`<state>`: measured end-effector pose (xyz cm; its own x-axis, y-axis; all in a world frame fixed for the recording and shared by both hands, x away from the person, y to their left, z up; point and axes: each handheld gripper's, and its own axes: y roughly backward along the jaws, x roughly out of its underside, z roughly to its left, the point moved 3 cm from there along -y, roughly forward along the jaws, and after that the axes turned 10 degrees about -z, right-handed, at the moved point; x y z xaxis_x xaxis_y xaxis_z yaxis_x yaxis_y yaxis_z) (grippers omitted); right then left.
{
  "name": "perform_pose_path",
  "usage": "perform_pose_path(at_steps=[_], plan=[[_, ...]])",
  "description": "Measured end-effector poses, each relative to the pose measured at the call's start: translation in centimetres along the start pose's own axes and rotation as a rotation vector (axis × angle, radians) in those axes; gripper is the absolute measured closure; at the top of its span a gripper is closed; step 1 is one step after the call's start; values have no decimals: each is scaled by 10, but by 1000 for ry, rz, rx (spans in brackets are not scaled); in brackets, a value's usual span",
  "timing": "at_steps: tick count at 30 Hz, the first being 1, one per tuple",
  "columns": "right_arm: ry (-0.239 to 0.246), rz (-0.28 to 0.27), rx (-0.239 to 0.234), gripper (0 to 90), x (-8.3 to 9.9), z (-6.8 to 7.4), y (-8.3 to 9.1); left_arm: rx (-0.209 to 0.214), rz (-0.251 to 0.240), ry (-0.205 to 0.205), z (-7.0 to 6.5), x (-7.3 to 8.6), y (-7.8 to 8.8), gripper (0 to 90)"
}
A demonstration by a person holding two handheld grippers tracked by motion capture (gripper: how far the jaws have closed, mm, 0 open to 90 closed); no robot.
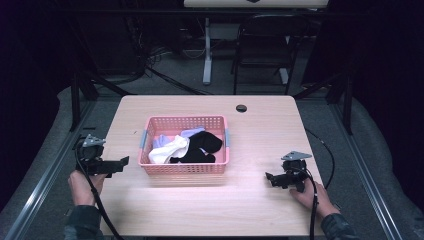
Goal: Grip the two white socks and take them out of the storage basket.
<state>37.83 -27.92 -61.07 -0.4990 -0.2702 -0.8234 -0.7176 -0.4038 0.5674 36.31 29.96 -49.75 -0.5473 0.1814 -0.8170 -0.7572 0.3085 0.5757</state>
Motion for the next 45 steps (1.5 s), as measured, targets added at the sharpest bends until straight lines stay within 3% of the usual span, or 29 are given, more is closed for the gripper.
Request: perform_pose_path(at_steps=[10, 23, 39, 45], plan=[[-1, 1, 0, 0, 0, 0, 0, 39, 7, -26, -11, -24, -6, 1], [-1, 0, 0, 0, 0, 0, 0, 91, 65, -94, -29, -55, -22, 0], [0, 1, 0, 0, 0, 0, 0, 133, 170, -140, -50, -69, -55, 1], [-1, 0, 0, 0, 0, 0, 0, 166, 220, -155, -60, -73, -73, 11]])
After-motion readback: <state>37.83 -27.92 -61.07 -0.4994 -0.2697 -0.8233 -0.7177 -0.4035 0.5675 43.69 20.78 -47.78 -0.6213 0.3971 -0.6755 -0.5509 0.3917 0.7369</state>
